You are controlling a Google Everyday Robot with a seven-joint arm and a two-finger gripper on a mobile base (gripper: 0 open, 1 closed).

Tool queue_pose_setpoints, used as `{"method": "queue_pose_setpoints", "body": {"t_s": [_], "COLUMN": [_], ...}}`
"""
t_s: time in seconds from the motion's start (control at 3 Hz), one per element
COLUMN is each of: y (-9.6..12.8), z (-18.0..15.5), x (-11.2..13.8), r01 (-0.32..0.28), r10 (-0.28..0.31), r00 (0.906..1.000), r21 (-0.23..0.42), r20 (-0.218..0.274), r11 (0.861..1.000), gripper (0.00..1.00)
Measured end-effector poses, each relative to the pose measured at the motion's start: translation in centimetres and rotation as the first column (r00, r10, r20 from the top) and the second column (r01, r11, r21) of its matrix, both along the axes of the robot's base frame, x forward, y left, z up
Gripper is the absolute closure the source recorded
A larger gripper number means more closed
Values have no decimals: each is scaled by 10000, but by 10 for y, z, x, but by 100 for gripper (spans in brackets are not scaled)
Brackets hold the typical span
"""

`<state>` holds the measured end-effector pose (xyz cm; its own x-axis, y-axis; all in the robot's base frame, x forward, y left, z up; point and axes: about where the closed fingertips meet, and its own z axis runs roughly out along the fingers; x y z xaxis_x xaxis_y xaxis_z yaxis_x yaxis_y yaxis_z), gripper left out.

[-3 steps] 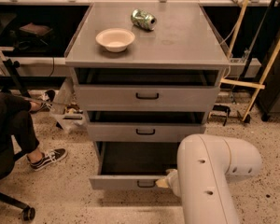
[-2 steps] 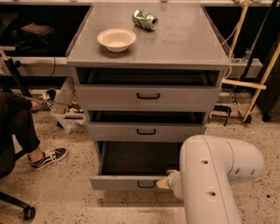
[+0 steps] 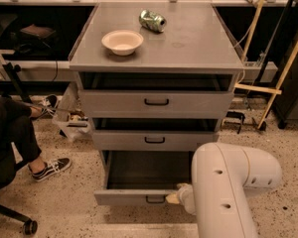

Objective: Open bottom drawer

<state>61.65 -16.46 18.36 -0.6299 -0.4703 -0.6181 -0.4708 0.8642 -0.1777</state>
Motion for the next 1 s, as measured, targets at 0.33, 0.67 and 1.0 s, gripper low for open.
{"method": "queue_pose_setpoints", "body": {"t_s": [0.33,0.67,1.0], "y": [0,1,1], "z": [-7,-2,-2], "x": [-17,-17,-18], "r01": [-175,-176,-178], "r10": [174,175,177], "r00": [9997,9997,9997], "r21": [-76,-76,-76], "r20": [-163,-164,-165], "r11": [9998,9998,9998], "gripper": [100,100,100]}}
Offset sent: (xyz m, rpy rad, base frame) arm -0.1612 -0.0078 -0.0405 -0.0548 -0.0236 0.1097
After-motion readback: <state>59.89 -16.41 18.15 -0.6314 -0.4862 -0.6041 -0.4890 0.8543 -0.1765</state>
